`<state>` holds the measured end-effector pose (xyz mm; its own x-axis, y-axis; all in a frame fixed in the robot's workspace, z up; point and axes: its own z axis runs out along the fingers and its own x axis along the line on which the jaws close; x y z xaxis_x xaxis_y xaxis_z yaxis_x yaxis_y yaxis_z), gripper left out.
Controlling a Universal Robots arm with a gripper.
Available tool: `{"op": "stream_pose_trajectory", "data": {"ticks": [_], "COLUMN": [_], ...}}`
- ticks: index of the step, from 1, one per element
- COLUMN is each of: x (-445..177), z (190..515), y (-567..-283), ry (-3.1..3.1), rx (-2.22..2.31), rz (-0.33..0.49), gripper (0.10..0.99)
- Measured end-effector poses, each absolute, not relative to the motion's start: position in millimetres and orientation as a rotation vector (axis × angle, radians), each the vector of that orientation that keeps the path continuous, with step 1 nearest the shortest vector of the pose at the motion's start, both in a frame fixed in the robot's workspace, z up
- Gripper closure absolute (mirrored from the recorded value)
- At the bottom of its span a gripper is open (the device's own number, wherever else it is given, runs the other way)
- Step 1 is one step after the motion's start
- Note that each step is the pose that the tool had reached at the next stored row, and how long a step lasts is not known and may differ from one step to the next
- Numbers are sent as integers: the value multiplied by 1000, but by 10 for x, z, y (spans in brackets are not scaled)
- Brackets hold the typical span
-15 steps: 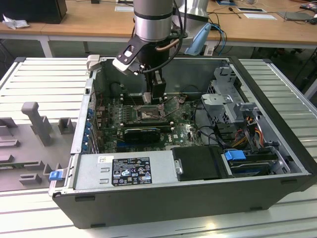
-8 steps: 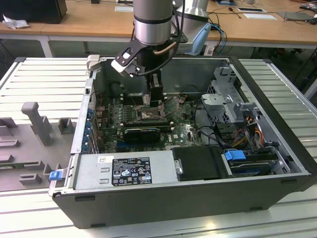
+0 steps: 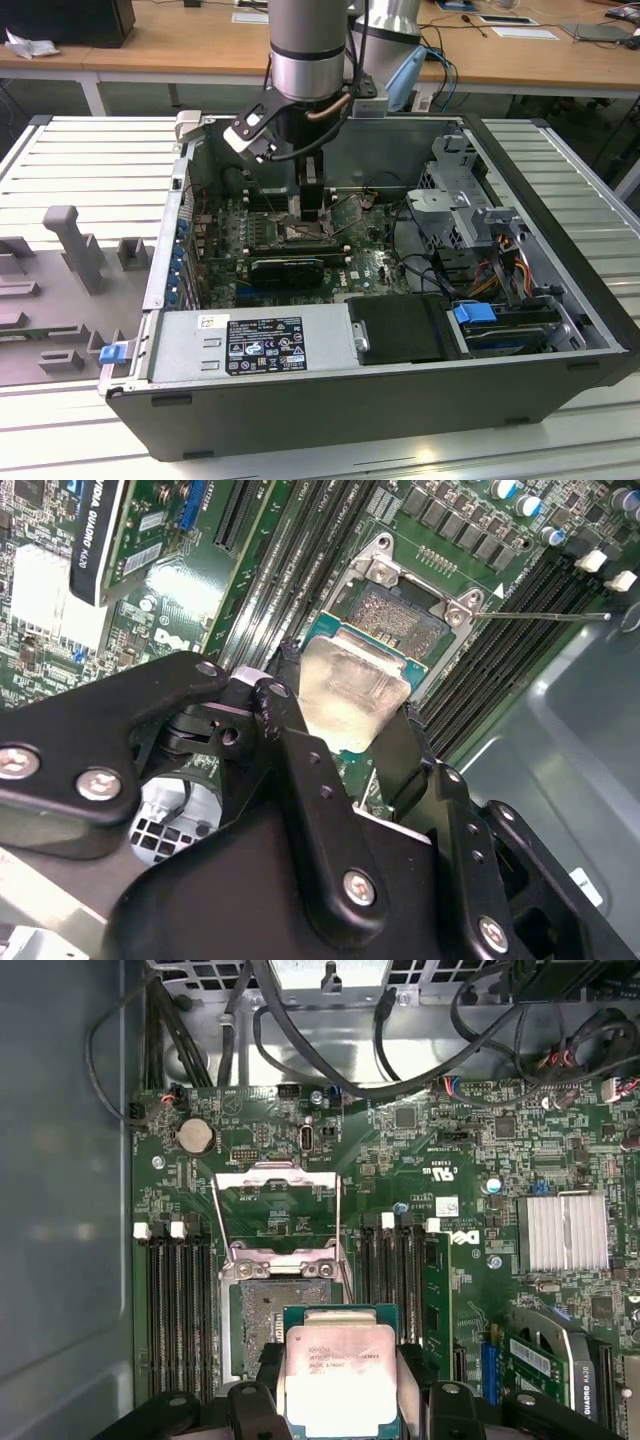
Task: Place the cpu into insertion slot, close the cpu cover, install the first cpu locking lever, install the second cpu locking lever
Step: 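Place the cpu into insertion slot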
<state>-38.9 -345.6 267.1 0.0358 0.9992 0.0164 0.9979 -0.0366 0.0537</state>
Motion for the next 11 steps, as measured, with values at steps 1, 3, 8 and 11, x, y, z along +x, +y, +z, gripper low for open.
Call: {"op": "stream_pose_trajectory", "data": {"ticks": [1, 3, 8, 11], "x": [-389, -389, -389, -388], "z": [2665, 2658, 2633, 2618], "y": [-3456, -3456, -3456, -3456], "ry": [2161, 2162, 2162, 2162], "rx": [2241, 2241, 2241, 2241], "rz": [77, 76, 76, 76], "gripper": [557, 557, 557, 557]}}
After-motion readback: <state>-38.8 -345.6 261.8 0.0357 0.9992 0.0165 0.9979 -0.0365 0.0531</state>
